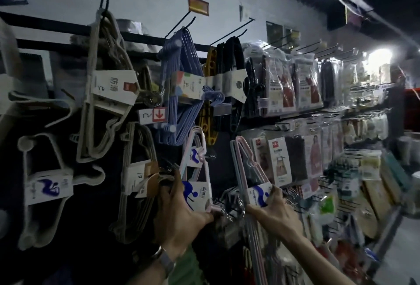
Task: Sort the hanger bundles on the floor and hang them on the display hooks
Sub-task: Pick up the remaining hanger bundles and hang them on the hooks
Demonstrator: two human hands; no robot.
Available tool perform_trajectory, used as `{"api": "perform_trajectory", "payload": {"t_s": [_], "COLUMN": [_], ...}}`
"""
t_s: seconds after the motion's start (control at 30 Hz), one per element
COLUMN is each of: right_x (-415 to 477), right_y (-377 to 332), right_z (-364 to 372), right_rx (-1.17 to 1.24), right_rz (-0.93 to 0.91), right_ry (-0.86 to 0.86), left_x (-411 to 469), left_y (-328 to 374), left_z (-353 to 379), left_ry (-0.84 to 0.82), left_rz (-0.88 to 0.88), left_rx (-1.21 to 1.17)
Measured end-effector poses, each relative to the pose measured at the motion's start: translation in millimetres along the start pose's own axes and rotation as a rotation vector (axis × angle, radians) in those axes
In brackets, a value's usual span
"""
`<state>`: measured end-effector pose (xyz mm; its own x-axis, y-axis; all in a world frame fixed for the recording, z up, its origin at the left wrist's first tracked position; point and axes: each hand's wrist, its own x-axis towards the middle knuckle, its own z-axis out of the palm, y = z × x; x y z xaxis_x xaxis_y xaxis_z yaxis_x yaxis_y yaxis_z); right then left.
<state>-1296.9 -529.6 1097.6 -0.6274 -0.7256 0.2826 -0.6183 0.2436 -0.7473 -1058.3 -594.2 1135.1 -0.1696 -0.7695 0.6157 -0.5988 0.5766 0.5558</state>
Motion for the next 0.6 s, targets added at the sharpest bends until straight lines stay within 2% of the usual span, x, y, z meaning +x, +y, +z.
{"api": "perform_trajectory", "payload": {"t_s": [0.27, 0.6], "right_x": [103.1, 147.1], "right_y": [4.2, -25.1], "right_z": [21.4, 43.8], "right_rx": [-0.037, 0.091], "right_rz": [-0.021, -0.073], "right_ry": [-0.096, -0.086], "left_x": [39.4, 48.1], "left_y": [-17.4, -32.0], "left_z": [46.0, 44.2], "left_ry": [0.033, 0.126], "left_rz": [-0.042, -0.006], "left_rx": [0.057, 0.157]}}
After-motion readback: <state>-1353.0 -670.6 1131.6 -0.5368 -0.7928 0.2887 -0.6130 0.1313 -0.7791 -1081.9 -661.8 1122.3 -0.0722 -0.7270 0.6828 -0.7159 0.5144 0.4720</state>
